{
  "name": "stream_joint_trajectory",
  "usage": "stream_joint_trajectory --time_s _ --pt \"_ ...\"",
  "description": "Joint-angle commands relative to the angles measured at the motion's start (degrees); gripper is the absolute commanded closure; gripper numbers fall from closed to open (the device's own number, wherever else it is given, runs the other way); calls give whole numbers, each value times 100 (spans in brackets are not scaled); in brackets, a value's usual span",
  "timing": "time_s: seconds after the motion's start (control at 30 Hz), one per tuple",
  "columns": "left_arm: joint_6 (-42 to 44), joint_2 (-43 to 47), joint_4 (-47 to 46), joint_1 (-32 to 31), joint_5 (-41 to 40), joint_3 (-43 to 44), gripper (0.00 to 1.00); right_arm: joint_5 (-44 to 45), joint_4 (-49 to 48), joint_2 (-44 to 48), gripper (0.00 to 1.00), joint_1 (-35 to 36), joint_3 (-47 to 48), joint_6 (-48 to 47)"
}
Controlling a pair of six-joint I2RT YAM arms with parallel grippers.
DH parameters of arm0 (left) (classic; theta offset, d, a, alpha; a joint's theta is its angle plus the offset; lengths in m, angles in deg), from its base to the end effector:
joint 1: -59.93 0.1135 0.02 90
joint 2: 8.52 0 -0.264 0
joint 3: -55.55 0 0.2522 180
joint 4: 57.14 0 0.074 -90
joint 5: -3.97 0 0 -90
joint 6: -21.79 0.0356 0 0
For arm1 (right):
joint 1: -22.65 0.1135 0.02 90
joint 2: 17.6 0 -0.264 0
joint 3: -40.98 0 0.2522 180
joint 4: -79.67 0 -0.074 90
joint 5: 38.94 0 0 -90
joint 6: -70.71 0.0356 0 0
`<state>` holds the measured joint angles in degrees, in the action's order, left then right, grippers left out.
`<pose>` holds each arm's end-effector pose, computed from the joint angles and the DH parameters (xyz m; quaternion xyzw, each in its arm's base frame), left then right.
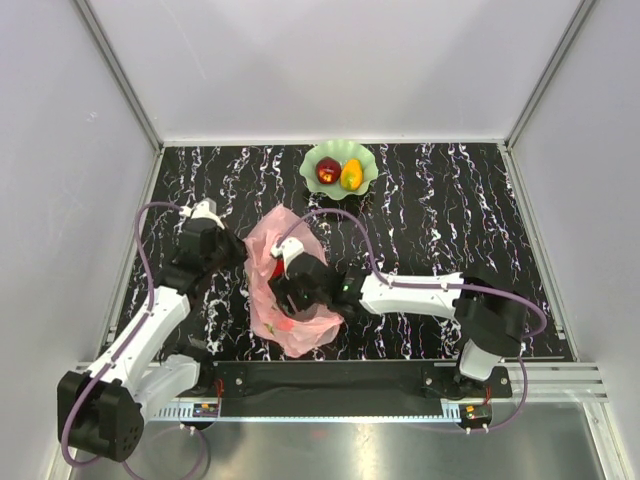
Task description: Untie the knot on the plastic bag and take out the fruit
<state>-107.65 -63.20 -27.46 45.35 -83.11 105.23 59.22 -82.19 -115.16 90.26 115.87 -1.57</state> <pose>0.2015 -0.0543 0.2446 -0.1790 0.8672 -0.2309 0.4032 0.1457 0.3403 0.2066 -0.3557 0.8348 0.2338 0.3491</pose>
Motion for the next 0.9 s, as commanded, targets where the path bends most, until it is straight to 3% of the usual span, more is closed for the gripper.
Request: stream_joint_trajectory --time_s 0.0,0.2,0.53,0.7,0.87 --pt "25 133 235 0 -625 160 100 810 -384 88 23 -336 374 -171" --pt "-116 -219 429 0 -960 293 100 345 -1281 -455 18 -889 611 -575" --pt "-283 -229 341 -149 -810 12 100 -78 -1599 -1581 16 -1303 1516 -884" --pt "-450 -87 280 -272 -723 -541 100 -613 -1457 -1697 21 -1321 1561 -489" --pt "-679 254 191 -281 -451 -762 100 -1870 -1161 -1355 31 -1321 1341 -94"
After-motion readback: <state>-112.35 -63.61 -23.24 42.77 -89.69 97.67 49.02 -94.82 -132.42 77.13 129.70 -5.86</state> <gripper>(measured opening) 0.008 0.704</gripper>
